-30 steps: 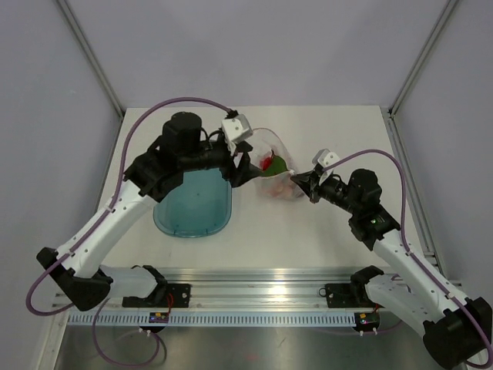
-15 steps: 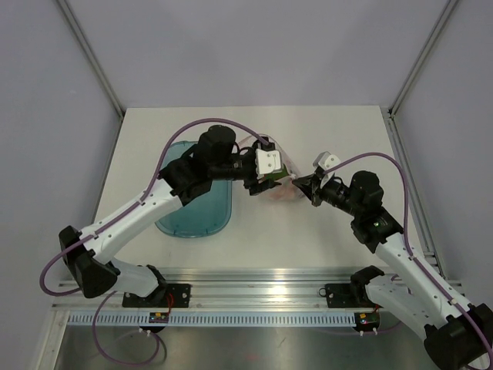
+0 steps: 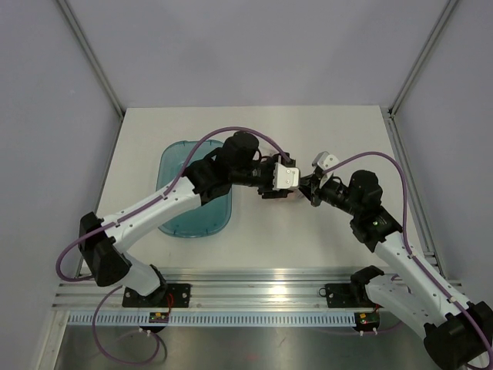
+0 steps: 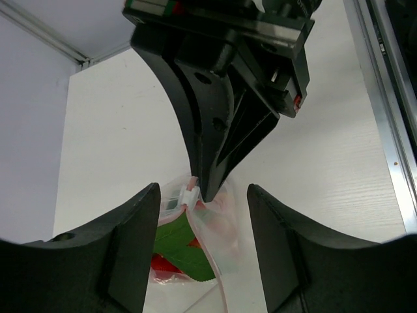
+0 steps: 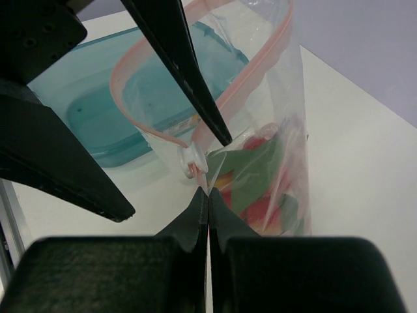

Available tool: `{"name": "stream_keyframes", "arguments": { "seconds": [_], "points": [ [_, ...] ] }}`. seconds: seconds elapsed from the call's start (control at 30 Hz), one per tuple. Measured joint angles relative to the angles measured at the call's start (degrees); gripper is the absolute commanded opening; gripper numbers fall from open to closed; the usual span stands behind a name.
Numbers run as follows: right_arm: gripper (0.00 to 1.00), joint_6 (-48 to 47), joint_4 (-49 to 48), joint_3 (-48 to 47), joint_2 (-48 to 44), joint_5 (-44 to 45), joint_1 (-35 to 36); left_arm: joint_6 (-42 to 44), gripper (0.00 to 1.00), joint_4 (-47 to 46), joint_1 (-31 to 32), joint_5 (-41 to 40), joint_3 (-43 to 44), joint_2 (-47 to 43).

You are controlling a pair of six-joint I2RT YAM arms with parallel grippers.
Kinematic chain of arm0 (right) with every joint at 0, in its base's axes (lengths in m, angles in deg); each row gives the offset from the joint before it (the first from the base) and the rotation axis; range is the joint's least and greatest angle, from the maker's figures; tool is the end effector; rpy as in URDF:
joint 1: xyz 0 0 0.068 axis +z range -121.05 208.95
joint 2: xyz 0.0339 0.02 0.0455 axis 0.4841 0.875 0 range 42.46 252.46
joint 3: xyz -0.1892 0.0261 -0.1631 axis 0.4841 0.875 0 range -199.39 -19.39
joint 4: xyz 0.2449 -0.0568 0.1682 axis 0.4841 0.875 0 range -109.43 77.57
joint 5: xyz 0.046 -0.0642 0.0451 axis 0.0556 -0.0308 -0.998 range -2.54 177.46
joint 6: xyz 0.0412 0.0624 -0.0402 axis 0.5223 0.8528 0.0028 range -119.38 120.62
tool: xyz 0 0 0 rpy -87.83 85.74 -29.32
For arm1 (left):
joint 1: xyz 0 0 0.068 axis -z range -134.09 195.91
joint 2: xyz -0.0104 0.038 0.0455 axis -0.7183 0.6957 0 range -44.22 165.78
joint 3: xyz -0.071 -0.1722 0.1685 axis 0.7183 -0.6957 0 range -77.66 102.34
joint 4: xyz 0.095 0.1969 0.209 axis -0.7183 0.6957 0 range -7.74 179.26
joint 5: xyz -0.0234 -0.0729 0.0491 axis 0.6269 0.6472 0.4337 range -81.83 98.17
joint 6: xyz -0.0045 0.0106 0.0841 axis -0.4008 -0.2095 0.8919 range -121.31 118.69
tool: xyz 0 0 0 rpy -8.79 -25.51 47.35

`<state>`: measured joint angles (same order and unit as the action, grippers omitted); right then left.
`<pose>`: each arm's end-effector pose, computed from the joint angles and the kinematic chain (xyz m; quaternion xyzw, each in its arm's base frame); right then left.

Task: Place the food in the zip-top bag and seal the zipper
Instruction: Adjust the zipper food storage bag at the center of the board.

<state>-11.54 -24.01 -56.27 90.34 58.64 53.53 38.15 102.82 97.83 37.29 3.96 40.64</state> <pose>0.2496 0.1539 0.2809 -0.3850 0.6330 0.2543 0.6216 0.2287 -0.3507 0.3416 0.6761 0.4682 -0.2667 0.5026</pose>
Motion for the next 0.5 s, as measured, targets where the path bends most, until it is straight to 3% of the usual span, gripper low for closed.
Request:
{"name": "stream_keyframes", "arguments": {
  "seconds": [0.5],
  "points": [
    [0.0,-0.02,0.52,0.0,-0.74,0.02,0.0,0.52,0.38,0.39,0.02,0.79,-0.02,0.83]
  ]
}}
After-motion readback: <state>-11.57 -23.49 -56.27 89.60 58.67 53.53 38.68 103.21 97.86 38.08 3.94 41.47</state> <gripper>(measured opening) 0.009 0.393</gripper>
